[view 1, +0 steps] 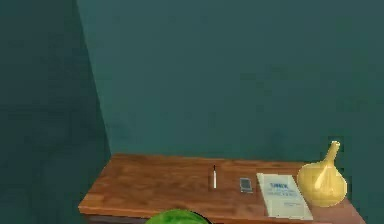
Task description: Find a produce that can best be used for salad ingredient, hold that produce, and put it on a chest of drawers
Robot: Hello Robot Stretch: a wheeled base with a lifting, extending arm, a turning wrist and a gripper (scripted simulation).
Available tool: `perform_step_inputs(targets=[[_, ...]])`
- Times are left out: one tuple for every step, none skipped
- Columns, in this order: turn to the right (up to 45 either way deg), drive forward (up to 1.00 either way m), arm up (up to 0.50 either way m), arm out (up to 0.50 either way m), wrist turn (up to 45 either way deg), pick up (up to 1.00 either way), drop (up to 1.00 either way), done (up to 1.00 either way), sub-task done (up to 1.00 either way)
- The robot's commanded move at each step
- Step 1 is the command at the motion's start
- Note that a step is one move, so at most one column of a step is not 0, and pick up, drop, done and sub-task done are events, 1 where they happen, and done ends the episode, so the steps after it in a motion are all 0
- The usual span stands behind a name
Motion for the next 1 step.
perform_step_inputs(targets=[[-39.0, 0.00, 0.00, 0.00, 0.0, 0.00, 0.00, 0.00, 0.00]])
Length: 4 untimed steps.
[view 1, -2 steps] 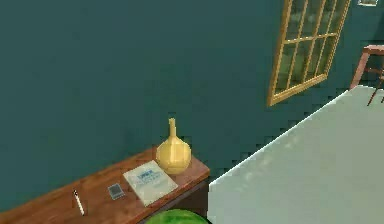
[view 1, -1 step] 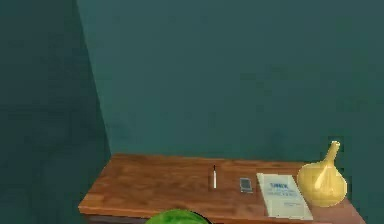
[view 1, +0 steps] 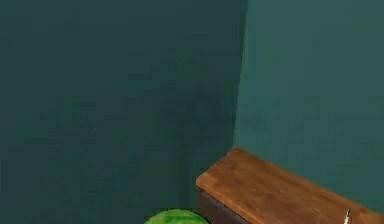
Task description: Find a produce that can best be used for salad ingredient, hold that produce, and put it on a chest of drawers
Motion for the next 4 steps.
perform_step_inputs(targets=[[45.0, 0.00, 0.00, 0.00, 0.0, 0.00, 0.00, 0.00, 0.00], [45.0, 0.00, 0.00, 0.00, 0.0, 0.00, 0.00, 0.00, 0.00], [45.0, 0.00, 0.00, 0.00, 0.0, 0.00, 0.00, 0.00, 0.00], [42.0, 0.00, 0.00, 0.00, 0.0, 0.00, 0.00, 0.00, 0.00]])
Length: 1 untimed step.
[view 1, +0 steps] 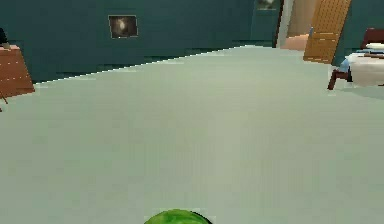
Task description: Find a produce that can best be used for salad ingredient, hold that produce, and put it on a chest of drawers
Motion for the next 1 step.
perform_step_inputs(targets=[[3.0, 0.00, 0.00, 0.00, 0.0, 0.00, 0.00, 0.00, 0.00]])
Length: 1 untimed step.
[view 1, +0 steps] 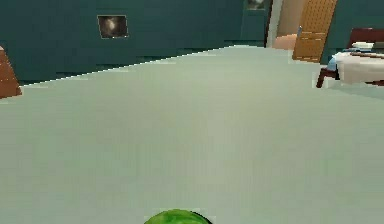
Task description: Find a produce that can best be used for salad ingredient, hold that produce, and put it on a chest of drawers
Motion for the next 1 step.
perform_step_inputs(targets=[[-45.0, 0.00, 0.00, 0.00, 0.0, 0.00, 0.00, 0.00, 0.00]])
